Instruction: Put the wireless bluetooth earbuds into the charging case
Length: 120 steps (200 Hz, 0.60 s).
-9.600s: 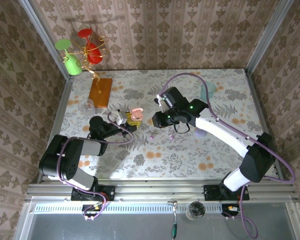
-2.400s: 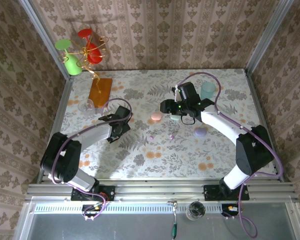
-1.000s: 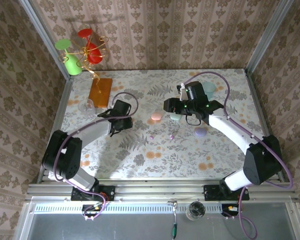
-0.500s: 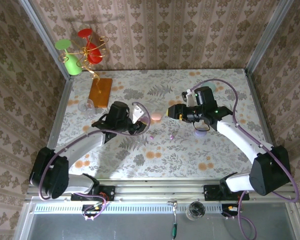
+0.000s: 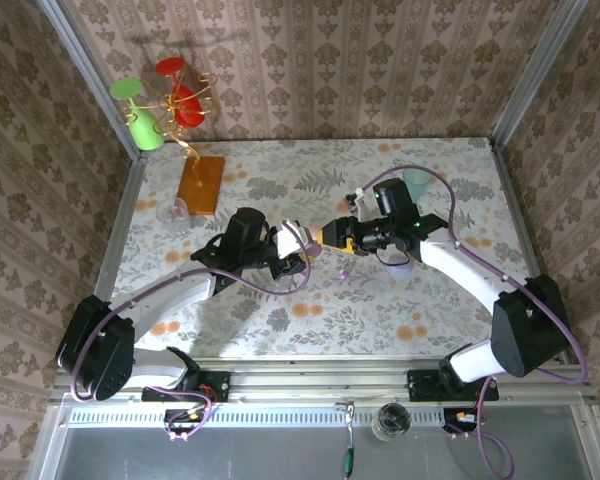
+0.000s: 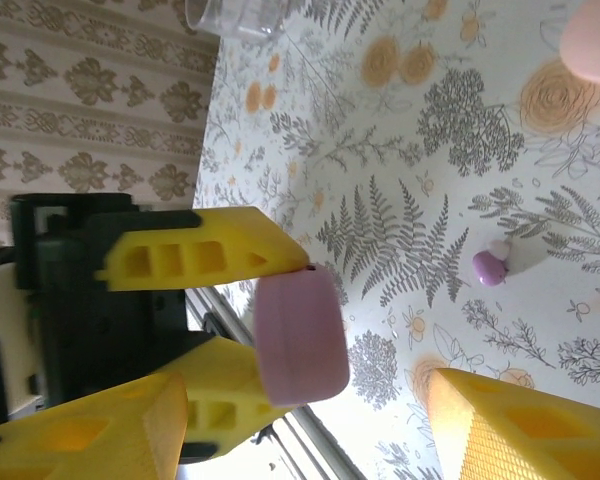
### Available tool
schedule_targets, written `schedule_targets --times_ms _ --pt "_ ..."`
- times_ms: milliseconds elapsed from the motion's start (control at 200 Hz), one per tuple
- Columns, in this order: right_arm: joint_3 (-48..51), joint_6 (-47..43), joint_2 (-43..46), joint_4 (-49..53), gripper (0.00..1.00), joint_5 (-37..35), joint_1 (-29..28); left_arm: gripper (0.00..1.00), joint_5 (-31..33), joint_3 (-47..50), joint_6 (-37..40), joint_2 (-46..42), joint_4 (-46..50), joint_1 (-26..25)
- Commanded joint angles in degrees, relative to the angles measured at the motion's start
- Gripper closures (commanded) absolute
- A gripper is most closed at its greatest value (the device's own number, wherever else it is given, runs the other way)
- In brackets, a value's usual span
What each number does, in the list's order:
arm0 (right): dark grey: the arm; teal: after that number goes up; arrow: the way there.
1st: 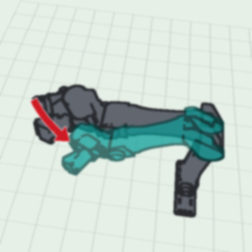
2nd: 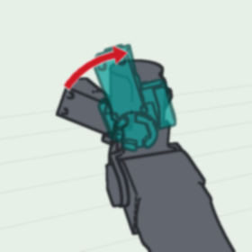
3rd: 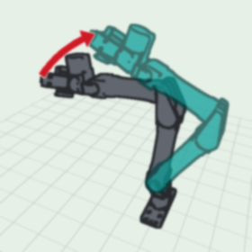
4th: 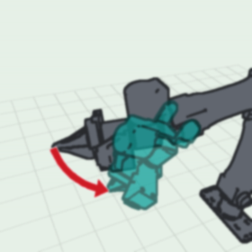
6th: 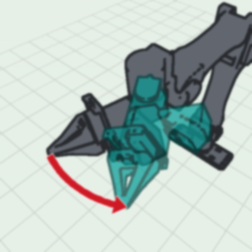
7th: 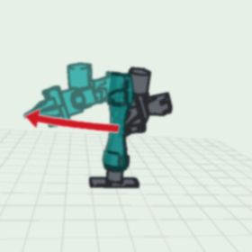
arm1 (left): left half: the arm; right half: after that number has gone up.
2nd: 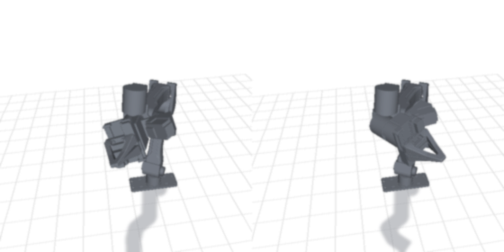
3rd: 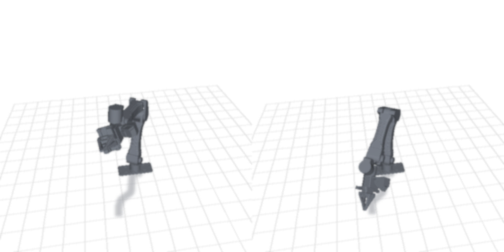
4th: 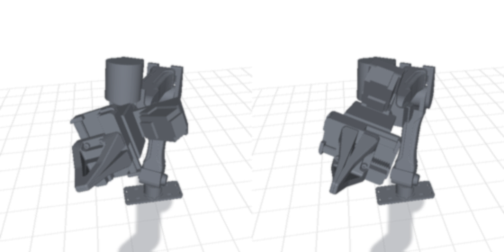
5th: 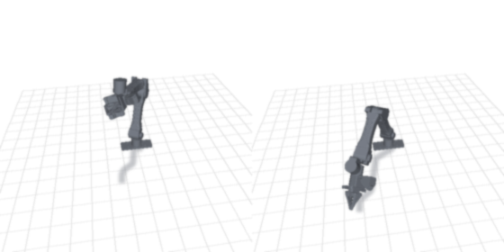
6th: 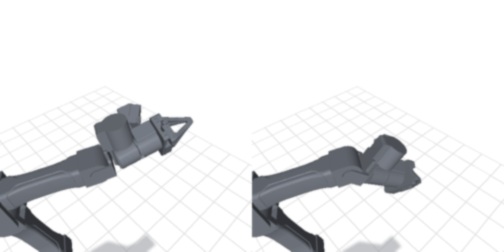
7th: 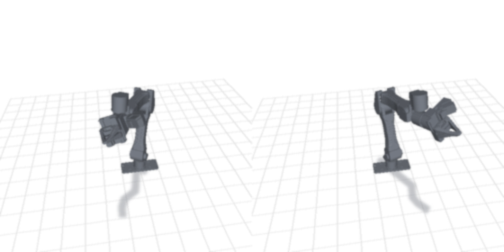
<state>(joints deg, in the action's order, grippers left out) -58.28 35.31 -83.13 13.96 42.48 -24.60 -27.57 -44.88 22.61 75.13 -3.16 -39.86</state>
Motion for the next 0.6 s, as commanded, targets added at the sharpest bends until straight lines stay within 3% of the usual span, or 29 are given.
schedule_targets --times_ms 0,440,540,595 --pt "-1.1 -0.9 -0.8 0.1 0.35 2.5 -0.9 0.7 -3.5 -0.7 0.6 -0.9 -2.5 -0.9" --pt "-0.8 -1.5 -2.4 -0.9 0.52 6.3 -1.3 0.69 -2.8 -1.2 -0.2 -0.2 -3.8 -1.3" --pt "-0.9 -1.5 -3.0 -0.8 0.6 6.7 -1.2 0.69 -2.7 -1.1 -0.9 -0.2 -4.8 -1.3" --pt "-1.0 -1.1 -3.1 -1.0 0.69 6.7 -1.2 0.69 -2.6 -1.0 -1.7 -0.2 -5.2 -1.3"
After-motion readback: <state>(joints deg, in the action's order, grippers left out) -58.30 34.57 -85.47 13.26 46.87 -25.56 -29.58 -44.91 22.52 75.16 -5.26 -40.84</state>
